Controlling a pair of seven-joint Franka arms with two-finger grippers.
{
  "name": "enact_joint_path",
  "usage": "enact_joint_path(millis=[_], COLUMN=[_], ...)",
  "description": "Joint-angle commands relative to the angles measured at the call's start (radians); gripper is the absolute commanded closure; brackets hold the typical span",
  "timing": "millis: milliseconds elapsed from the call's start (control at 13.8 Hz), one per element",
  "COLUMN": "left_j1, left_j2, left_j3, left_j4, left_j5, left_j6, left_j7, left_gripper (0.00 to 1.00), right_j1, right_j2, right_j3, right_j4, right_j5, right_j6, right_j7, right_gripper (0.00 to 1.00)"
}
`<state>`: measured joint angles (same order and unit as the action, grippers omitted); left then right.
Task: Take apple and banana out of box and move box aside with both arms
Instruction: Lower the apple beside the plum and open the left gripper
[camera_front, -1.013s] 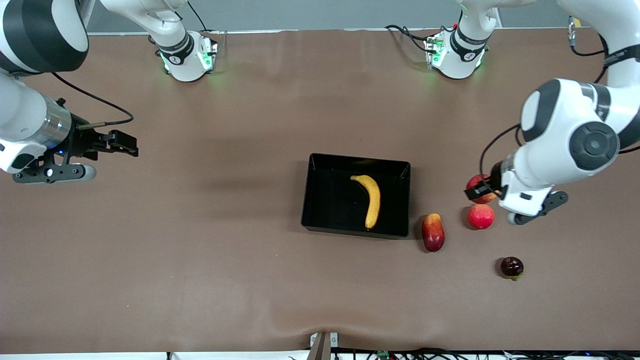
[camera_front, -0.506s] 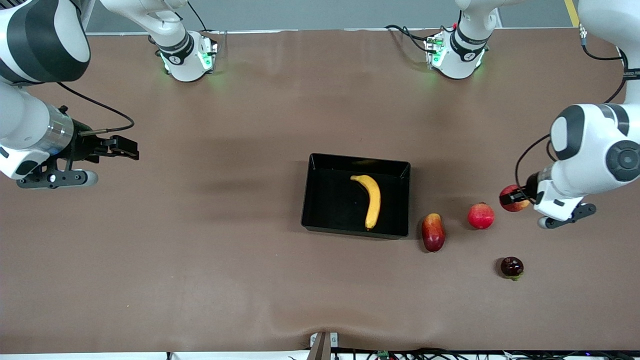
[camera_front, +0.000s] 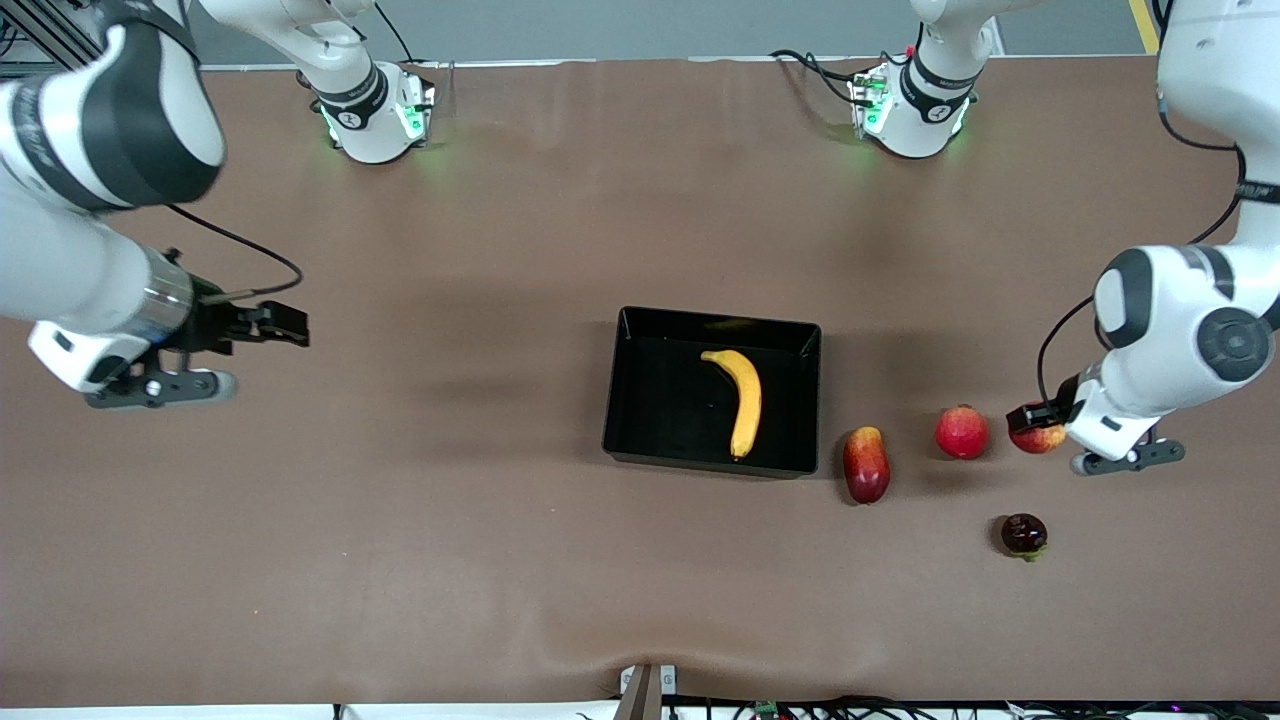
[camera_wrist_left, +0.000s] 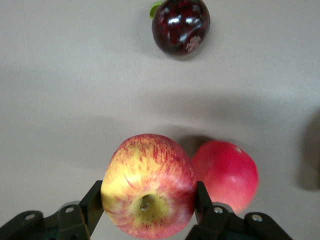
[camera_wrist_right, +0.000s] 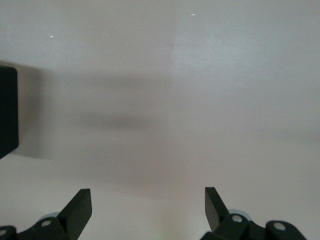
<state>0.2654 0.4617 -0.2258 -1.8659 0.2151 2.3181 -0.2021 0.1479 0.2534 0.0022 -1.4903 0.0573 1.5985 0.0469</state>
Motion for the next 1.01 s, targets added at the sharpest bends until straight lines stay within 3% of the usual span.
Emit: enact_joint_path(millis=[0, 289, 362, 434, 579, 723, 940], left_j1=[0.009, 0.031, 0.043, 0.046, 0.051, 0.051, 0.051], left_j2=[0.055, 0.126, 0.149, 0.162, 0.175, 0.173, 0.118], left_j3=[-0.004, 0.0, -0.001, -0.001, -0.001, -0.001, -0.007], left_j4=[0.014, 0.062, 0.079, 0.089, 0.097, 0.1, 0.096], left_j5=[0.053, 0.053, 0.053, 0.052, 0.041, 0.04, 0.038], left_j6=[0.079, 0.093, 0.093, 0.093, 0.093, 0.093, 0.054], left_j7=[0.018, 0.038, 0.056, 0.072, 0.073, 0.073, 0.072], left_gripper=[1.0, 1.0, 0.96, 0.78, 0.33, 0.0, 0.0], right_j1=[0.021, 0.025, 0.025, 0.024, 0.024, 0.048, 0.123], right_j2=[0.015, 0.021, 0.021, 0.021, 0.021, 0.02, 0.012], right_j3=[-0.001, 0.001, 0.001, 0.001, 0.001, 0.002, 0.005], right_j4=[0.001, -0.001, 0.005, 0.008, 0.005, 0.002, 0.005], right_j5=[0.007, 0.009, 0.009, 0.025, 0.102, 0.118, 0.119], right_j6=[0.006, 0.006, 0.008, 0.024, 0.052, 0.047, 0.044], right_j7=[0.01, 0.01, 0.01, 0.008, -0.004, -0.007, -0.009], right_gripper=[0.0, 0.0, 0.0, 0.0, 0.0, 0.0, 0.0])
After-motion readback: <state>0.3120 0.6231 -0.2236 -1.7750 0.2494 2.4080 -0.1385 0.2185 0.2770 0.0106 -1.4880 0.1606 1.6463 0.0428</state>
